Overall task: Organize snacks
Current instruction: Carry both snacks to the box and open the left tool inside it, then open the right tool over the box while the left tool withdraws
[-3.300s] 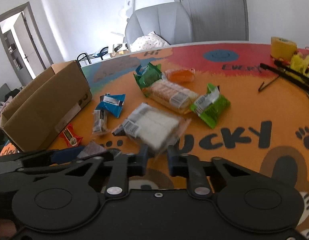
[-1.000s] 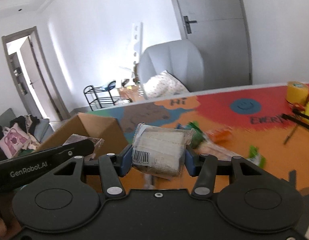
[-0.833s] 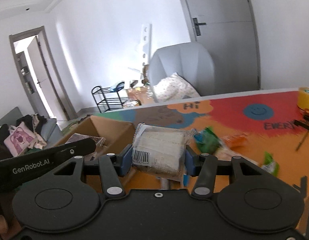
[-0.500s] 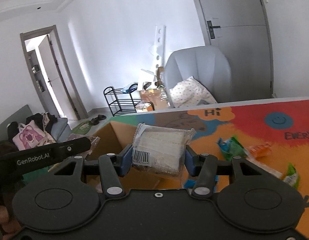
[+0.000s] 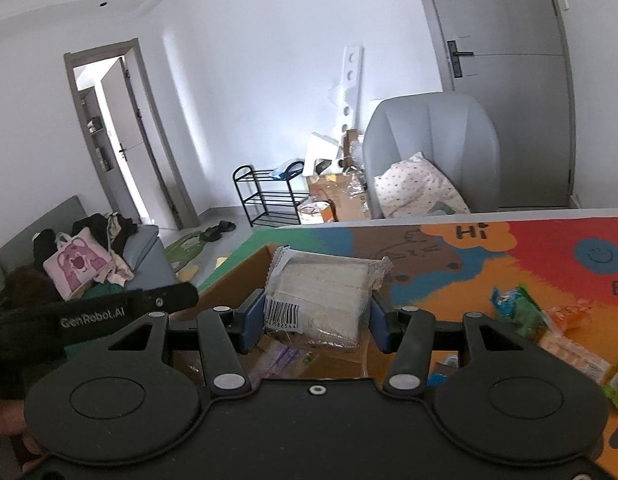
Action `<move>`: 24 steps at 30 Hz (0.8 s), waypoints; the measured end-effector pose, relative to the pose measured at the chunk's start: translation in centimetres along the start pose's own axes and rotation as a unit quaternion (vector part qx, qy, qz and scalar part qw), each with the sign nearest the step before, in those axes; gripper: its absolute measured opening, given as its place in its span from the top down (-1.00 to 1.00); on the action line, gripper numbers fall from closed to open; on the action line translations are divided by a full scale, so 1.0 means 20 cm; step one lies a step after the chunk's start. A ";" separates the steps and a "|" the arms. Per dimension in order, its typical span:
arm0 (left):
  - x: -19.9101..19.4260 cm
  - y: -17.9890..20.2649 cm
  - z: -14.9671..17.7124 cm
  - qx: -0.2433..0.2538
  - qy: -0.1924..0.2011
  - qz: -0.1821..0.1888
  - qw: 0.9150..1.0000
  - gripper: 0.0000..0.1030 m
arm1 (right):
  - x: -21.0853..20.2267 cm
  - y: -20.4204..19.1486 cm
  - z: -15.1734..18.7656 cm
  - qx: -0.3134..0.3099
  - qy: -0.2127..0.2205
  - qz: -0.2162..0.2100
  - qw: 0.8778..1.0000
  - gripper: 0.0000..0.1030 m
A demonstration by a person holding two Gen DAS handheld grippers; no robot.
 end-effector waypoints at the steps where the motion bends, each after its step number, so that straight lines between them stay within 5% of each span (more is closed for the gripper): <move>1: -0.01 -0.01 0.00 -0.004 0.003 0.000 1.000 -0.14 | 0.01 -0.01 0.00 -0.001 -0.002 -0.002 1.000 0.01; 10: -0.06 -0.10 0.00 -0.018 0.015 -0.018 1.000 -0.51 | 0.07 -0.11 0.03 -0.004 -0.019 -0.021 1.000 0.01; 24: -0.09 -0.22 0.04 -0.039 0.010 -0.040 0.998 -0.69 | 0.06 -0.16 0.06 0.017 -0.047 -0.059 0.997 -0.17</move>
Point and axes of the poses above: each gripper's, at about its wrist camera, not at the fingertips, and x roughly the way its jaws point, y to its right, z to its underside, the point moved 6 cm from there along x, roughly the way its jaws point, and after that the axes turned 11 degrees about x, right-handed, at the moved point
